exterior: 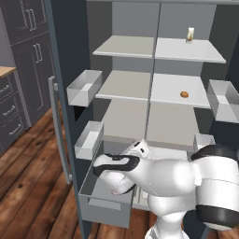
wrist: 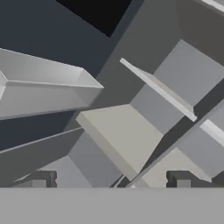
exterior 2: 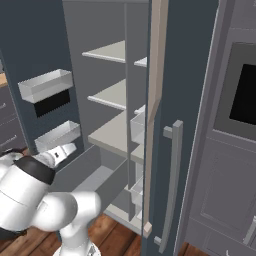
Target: Take the tangerine and garlic from the fridge shelf and place them in the freezer drawer to begin freezing them.
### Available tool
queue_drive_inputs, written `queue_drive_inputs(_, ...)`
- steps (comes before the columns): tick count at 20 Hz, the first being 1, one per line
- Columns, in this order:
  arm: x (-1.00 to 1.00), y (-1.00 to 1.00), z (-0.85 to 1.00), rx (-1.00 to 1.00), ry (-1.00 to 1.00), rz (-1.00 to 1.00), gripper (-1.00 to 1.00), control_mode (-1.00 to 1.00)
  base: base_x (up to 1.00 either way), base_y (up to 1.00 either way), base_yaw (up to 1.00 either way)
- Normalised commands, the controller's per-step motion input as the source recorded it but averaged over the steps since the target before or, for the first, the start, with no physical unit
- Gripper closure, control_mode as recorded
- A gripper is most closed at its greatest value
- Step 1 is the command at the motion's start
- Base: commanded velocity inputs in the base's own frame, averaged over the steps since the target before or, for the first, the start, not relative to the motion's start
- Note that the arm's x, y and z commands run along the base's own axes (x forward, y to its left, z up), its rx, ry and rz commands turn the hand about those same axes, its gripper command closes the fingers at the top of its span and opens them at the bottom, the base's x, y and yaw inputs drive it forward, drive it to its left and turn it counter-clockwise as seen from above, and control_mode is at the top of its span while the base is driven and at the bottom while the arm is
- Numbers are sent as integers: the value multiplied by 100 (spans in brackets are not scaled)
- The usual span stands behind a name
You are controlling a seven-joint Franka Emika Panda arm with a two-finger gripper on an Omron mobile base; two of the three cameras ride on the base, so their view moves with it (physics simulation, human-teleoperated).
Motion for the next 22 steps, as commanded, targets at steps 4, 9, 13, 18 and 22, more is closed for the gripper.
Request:
queue_drive_inputs(4,-42,0,61,0,-17,-1,-100,-100,0,0,0)
queue_drive_inputs(9,-38,0,70,0,-14,-4,-100,-100,0,0,0)
queue_drive_inputs(13,-30,0,57,-4,-9,-6,-100,-100,0,0,0)
queue_drive_inputs(18,-1,1,15,-9,-1,-2,-100,-100,0,0,0)
queue_drive_inputs(22,0,0,0,-3,-6,0,-100,-100,0,0,0)
